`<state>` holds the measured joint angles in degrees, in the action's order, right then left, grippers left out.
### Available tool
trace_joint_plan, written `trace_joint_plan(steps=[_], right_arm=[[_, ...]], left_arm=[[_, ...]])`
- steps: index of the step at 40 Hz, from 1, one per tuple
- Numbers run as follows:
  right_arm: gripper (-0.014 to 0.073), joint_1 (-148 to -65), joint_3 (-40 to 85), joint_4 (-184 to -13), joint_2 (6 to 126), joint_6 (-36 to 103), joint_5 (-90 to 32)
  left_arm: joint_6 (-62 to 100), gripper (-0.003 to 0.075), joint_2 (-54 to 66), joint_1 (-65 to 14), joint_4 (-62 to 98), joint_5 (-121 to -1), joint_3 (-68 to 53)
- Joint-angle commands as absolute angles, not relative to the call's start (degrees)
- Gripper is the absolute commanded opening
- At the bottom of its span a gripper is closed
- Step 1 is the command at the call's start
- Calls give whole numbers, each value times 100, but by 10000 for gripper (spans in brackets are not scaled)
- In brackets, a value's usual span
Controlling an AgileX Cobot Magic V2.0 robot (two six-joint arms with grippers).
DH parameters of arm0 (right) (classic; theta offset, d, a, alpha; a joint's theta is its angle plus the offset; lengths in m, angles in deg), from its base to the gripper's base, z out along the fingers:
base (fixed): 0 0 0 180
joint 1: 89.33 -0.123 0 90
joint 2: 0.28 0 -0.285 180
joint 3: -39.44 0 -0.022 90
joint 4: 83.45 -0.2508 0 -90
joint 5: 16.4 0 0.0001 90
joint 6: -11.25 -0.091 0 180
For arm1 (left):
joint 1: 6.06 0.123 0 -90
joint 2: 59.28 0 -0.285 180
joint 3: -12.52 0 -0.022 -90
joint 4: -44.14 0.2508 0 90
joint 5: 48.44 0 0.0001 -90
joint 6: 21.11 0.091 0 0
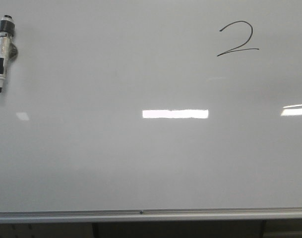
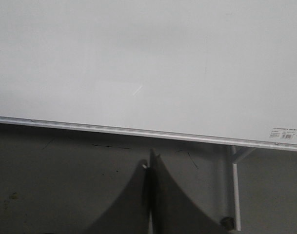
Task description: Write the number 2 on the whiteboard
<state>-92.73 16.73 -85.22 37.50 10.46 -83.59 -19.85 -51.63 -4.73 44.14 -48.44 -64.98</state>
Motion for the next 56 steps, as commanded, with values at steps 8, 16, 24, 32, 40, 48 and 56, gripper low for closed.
trace_joint_plan(steps=[8,16,24,32,40,48,56], right_arm=[[-69,-9239,1802,-8455,3784,1062,-8010],[-69,-9239,1802,-8455,3784,1062,-8010],[-69,-9239,1802,-8455,3784,1062,-8010],[-69,-9239,1802,-8455,3784,1062,-8010],[-69,-9239,1802,-8455,3784,1062,-8010],[-69,-9239,1802,-8455,3784,1062,-8010],[-69,-9239,1802,-8455,3784,1062,-8010]], left_arm=[[-1957,-19,-5283,-513,4356,-4391,-6625],[-1957,-19,-5283,-513,4356,-4379,-6625],[-1957,-19,-5283,-693,4356,-4379,-6625],[-1969,-19,-5283,-761,4356,-4379,-6625],[-1969,-19,-5283,-761,4356,-4379,-6625],[-1969,-19,-5283,-761,4356,-4379,-6625],[-1969,-19,-5283,-761,4356,-4379,-6625]])
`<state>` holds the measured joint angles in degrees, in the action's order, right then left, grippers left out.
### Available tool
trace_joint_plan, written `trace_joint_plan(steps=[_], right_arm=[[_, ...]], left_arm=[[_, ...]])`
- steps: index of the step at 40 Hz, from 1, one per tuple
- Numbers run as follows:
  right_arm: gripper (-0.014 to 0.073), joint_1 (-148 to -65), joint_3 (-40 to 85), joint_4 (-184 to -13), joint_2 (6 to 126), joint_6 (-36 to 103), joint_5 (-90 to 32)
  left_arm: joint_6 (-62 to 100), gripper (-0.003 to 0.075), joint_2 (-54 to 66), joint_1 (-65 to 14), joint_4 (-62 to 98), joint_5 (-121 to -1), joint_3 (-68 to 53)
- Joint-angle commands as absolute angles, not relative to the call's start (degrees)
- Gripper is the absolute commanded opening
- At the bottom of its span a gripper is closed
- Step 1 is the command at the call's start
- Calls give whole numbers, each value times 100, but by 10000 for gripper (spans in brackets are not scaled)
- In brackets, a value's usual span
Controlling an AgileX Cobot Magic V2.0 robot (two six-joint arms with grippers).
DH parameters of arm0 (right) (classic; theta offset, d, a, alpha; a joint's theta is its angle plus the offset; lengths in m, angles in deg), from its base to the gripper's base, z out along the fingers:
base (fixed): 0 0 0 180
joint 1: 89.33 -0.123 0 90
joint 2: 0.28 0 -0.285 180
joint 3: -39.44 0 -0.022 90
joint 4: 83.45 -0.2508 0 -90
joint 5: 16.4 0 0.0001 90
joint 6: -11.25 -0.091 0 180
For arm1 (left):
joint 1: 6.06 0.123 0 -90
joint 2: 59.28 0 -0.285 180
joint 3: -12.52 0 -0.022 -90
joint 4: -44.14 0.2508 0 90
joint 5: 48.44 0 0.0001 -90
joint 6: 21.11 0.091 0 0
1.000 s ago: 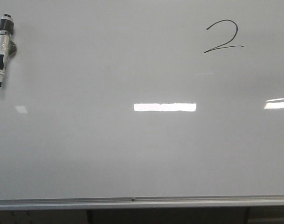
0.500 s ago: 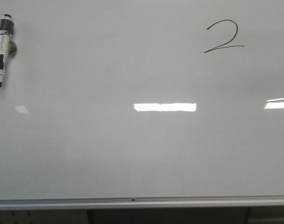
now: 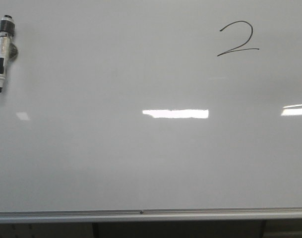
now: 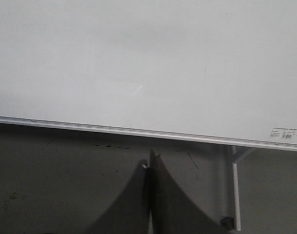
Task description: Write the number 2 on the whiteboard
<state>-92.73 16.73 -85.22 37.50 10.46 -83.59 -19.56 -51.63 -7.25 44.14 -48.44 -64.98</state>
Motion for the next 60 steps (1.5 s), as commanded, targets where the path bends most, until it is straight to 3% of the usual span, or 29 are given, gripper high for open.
trace_joint_plan(steps=[1,14,28,39,48,60], right_arm=[[-69,-9239,1802,-8455,3784,1062,-8010],[-69,-9196,1491,-8411,3534,1062,-7750],[-69,-8767,-1631,-8413,1656,1068,-4014],[-69,-8633,-3344,-8483,727,1068,-2433],[-69,-8644,-3942,-8486,598,1063,-1383],[-69,-8743,-3931,-8486,598,1063,-1325]], left_arm=[[-1969,-19,-5283,-761,4356,-4379,-6625],[-1969,-19,-5283,-761,4356,-4379,-6625],[-1969,-19,-5283,-761,4356,-4379,-6625],[-1969,-20,-5283,-761,4356,-4379,-6625],[-1969,-19,-5283,-761,4356,-4379,-6625],[-1969,-20,-5283,-761,4356,-4379,-6625]])
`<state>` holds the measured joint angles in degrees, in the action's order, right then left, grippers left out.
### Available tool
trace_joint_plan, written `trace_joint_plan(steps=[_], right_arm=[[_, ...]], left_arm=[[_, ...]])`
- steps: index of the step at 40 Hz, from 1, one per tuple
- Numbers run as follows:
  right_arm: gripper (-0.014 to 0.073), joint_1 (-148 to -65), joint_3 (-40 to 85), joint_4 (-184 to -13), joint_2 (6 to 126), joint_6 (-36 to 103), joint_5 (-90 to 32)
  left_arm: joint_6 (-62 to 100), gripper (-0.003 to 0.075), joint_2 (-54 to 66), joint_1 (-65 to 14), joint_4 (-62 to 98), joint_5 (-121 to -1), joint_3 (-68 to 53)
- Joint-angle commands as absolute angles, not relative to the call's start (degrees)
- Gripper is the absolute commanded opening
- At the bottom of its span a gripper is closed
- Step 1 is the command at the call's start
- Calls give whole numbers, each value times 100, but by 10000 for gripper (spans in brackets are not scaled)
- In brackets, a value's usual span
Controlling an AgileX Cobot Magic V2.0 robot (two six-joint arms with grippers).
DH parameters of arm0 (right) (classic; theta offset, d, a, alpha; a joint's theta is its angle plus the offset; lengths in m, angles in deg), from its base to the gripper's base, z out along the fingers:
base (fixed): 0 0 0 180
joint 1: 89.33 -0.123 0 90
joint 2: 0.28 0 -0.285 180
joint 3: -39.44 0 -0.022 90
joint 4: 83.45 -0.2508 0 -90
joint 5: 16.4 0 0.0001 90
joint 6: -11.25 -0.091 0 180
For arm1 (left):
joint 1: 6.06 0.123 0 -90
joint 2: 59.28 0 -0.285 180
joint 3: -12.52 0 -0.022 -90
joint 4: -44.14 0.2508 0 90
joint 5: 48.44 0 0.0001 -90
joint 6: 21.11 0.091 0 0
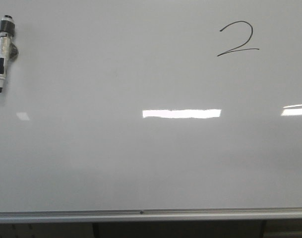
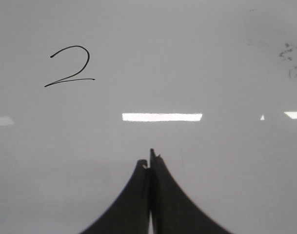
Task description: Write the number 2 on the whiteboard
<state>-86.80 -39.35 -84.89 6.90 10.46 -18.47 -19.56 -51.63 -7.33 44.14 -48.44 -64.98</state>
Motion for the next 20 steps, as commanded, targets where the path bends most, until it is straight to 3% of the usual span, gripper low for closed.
trace_joint_plan(steps=[1,20], right_arm=[[-69,-8775,-3931,-8486,598,1063,-1325],[-69,-8864,-3931,-8486,598,1063,-1325]], left_arm=[[-1969,-19,-5283,-761,4356,-4379,-6625],[-1969,-19,-5283,-761,4356,-4379,-6625]])
